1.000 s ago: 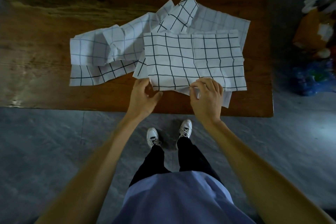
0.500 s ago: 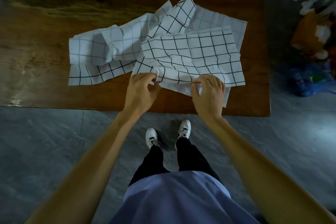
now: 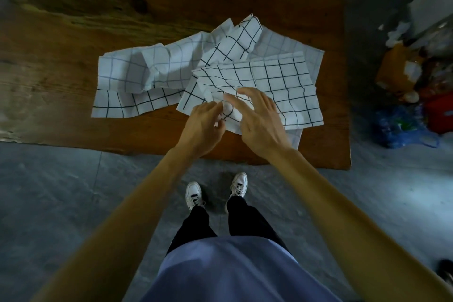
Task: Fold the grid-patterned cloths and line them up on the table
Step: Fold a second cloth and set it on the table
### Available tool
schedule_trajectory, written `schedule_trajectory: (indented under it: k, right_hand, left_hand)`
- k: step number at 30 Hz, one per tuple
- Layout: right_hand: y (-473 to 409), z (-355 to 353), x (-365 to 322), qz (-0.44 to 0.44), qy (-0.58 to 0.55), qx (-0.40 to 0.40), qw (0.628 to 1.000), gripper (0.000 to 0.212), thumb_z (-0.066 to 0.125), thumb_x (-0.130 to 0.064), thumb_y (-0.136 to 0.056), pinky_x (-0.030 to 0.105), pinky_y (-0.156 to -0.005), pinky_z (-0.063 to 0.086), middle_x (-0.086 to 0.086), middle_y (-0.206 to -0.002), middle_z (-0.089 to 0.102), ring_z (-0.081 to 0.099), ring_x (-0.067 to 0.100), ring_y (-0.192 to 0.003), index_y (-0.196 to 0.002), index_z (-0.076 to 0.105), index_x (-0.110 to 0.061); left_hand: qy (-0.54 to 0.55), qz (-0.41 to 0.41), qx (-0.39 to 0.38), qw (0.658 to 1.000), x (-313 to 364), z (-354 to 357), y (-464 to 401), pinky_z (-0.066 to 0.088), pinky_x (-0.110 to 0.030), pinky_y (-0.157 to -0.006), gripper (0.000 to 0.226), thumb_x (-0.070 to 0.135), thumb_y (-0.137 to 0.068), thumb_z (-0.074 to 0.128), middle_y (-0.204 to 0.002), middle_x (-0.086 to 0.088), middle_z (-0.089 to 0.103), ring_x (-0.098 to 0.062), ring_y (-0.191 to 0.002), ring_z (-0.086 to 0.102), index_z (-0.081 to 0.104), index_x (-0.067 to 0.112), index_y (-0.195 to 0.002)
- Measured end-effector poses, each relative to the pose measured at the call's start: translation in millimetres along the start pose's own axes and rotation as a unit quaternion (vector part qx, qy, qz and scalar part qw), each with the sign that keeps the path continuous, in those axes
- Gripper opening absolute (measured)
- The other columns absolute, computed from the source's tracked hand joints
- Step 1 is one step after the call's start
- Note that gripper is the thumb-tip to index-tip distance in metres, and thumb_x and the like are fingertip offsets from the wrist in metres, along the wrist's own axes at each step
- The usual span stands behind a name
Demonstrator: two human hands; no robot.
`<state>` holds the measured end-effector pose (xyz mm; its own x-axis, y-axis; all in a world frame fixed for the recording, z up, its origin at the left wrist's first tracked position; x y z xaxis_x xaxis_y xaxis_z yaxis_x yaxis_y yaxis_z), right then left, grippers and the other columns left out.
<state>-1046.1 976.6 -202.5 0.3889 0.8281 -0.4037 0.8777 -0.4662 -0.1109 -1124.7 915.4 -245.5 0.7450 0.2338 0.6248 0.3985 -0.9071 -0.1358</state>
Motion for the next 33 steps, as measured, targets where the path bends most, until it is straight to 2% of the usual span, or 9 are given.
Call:
schedule_trajectory:
  k: [3,6,10,15,17,23,27,30,33]
  right_hand:
    - [-22,6,-19,-0.038,0.021,-0.079,0.996,0.058,0.053,0.005,-0.082,0.041,-0.110,0.029,0.010,-0.145,0.039,0.033,0.031,-0.137,-0.133,0.053,-0.023]
    - [-33,14,-20,-0.035,0.031,-0.134,0.990,0.048,0.053,0.000,-0.085,0.042,-0.115,0.024,0.007,-0.148,0.035,0.023,0.027,-0.142,-0.127,0.056,-0.022]
    - [-47,23,-14,-0.023,0.061,-0.167,0.984,0.034,0.053,-0.014,-0.090,0.040,-0.118,0.014,0.006,-0.151,0.033,0.014,0.022,-0.146,-0.123,0.057,-0.021]
    - [-58,23,-11,-0.030,0.102,-0.155,0.982,0.033,0.052,-0.030,-0.090,0.040,-0.116,0.016,0.007,-0.144,0.042,0.021,0.023,-0.144,-0.119,0.061,-0.015]
    - [-59,22,-9,-0.030,0.094,-0.151,0.984,0.032,0.053,-0.031,-0.090,0.040,-0.114,0.017,0.007,-0.142,0.044,0.023,0.023,-0.143,-0.115,0.062,-0.014]
    - [-64,7,-4,-0.039,0.080,-0.121,0.989,0.021,0.058,-0.028,-0.087,0.042,-0.112,0.024,0.009,-0.135,0.051,0.033,0.026,-0.138,-0.099,0.065,-0.012]
    - [-66,-12,7,-0.038,0.074,-0.087,0.993,0.018,0.061,-0.025,-0.082,0.044,-0.104,0.033,0.012,-0.124,0.057,0.045,0.028,-0.128,-0.090,0.065,-0.010]
    - [-63,-23,19,-0.022,0.094,-0.072,0.993,0.017,0.063,-0.025,-0.080,0.044,-0.100,0.036,0.013,-0.119,0.058,0.049,0.030,-0.123,-0.087,0.064,-0.010]
    - [-58,-24,33,0.008,0.119,-0.096,0.988,0.019,0.063,-0.028,-0.081,0.042,-0.102,0.033,0.011,-0.123,0.056,0.046,0.028,-0.125,-0.090,0.065,-0.011]
  left_hand:
    - [0.020,-0.010,-0.005,1.000,-1,-4,-2,0.041,-0.016,-0.067,0.018,0.000,-0.084,0.058,-0.087,-0.008,0.061,-0.008,-0.071,0.050,0.056,0.003,-0.102]
    - [0.038,-0.012,-0.022,0.999,-4,-4,-2,0.051,-0.025,-0.064,0.020,-0.001,-0.087,0.054,-0.092,-0.006,0.063,-0.010,-0.070,0.056,0.057,0.007,-0.105]
    - [0.037,-0.052,0.002,0.998,-14,-12,2,0.047,-0.027,-0.059,0.025,0.000,-0.087,0.054,-0.087,-0.006,0.061,-0.016,-0.071,0.055,0.059,0.010,-0.109]
    - [0.027,-0.146,0.111,0.983,-42,-28,19,0.041,-0.024,-0.076,0.018,0.009,-0.088,0.060,-0.097,-0.009,0.061,-0.017,-0.087,0.054,0.062,0.007,-0.105]
    - [0.021,-0.142,0.128,0.981,-46,-27,20,0.041,-0.026,-0.080,0.014,0.016,-0.087,0.061,-0.097,-0.007,0.060,-0.014,-0.089,0.051,0.061,0.009,-0.098]
    - [0.007,-0.137,0.136,0.981,-42,-18,11,0.033,-0.025,-0.081,0.019,0.023,-0.087,0.062,-0.098,-0.006,0.059,-0.019,-0.092,0.052,0.058,0.010,-0.099]
    - [-0.011,-0.128,0.110,0.986,-43,-12,-1,0.034,-0.028,-0.086,0.021,0.028,-0.084,0.065,-0.100,-0.006,0.059,-0.020,-0.098,0.052,0.059,0.011,-0.094]
    - [-0.021,-0.104,0.118,0.987,-36,-18,-8,0.036,-0.028,-0.085,0.015,0.022,-0.083,0.067,-0.091,-0.005,0.059,-0.019,-0.091,0.054,0.057,0.012,-0.088]
    - [-0.039,-0.058,0.116,0.991,-27,-22,-14,0.043,-0.032,-0.083,0.013,0.018,-0.089,0.061,-0.086,-0.004,0.061,-0.019,-0.082,0.058,0.055,0.011,-0.097]
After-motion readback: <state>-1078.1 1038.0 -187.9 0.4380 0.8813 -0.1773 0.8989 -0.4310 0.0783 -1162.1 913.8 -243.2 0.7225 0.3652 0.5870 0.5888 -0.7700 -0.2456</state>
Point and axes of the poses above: each hand's wrist, its own y-axis away from the middle knuckle, its own z-axis out of the palm, x = y × z, the point moved 9 cm from there along -y, towards the middle knuckle
